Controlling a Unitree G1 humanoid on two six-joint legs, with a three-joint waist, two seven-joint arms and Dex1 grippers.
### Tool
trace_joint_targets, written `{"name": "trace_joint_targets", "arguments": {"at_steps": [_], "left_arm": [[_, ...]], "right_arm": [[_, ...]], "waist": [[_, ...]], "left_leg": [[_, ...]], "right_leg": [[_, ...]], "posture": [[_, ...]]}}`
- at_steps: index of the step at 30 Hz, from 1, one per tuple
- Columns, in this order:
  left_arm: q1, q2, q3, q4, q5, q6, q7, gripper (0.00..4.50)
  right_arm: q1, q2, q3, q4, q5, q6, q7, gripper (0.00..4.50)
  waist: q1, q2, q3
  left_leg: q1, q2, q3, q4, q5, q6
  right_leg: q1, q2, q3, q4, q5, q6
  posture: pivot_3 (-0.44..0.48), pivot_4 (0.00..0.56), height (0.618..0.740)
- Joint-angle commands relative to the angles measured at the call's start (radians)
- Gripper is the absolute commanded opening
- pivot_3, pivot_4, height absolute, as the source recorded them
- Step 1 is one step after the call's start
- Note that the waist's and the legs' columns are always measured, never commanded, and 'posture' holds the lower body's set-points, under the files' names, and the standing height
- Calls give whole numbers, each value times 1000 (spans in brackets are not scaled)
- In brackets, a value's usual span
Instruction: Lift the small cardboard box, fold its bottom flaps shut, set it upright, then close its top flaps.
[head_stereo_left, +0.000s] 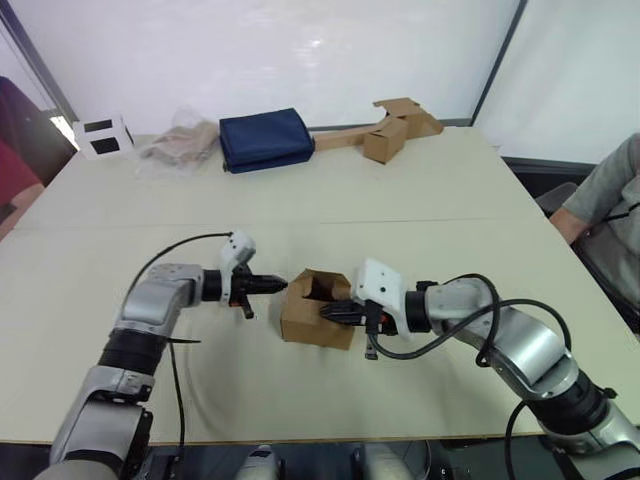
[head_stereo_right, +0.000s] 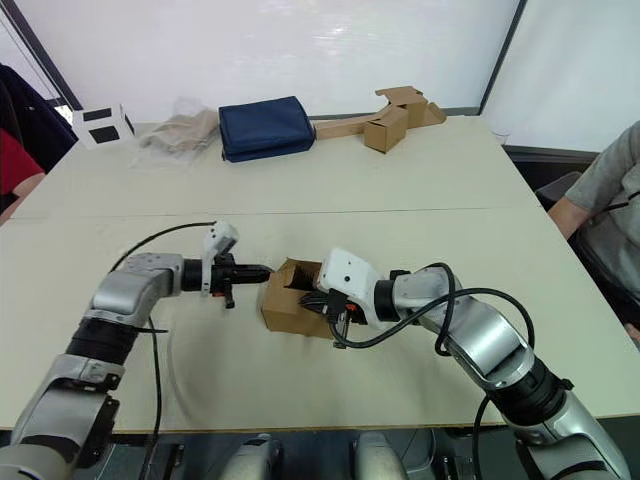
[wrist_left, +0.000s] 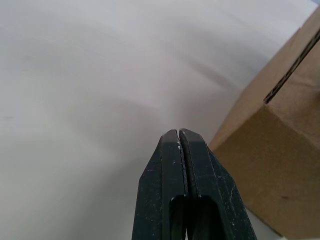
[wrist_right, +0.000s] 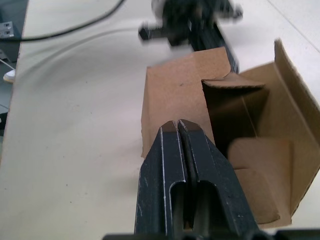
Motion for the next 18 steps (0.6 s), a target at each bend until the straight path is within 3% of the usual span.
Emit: {"name": "trace_joint_targets", "arguments": {"at_steps": [1,9,18], "left_arm": [[17,59,77,-91,-69,69,-13,8],[74,158,132,-396,-290,299,-78,8],[122,153,28,-457,-270,272,-51,8]], "right_arm": [[8,4,4,24,-39,-58,16,0],[6,21,-1,65,-66,-104,46,0],[5,39,-6,84,-94,-126,50,0]], "waist": [[0,0,0],[1,0,0],[1,0,0]], "left_leg": [[0,0,0,0,0,0],[0,0,0,0,0,0],[1,0,0,0,0,0]], "right_leg": [[0,0,0,0,0,0],[1,0,-1,0,0,0],[1,0,0,0,0,0]], "posture": [[0,150,740],[0,150,740],[0,150,740]]}}
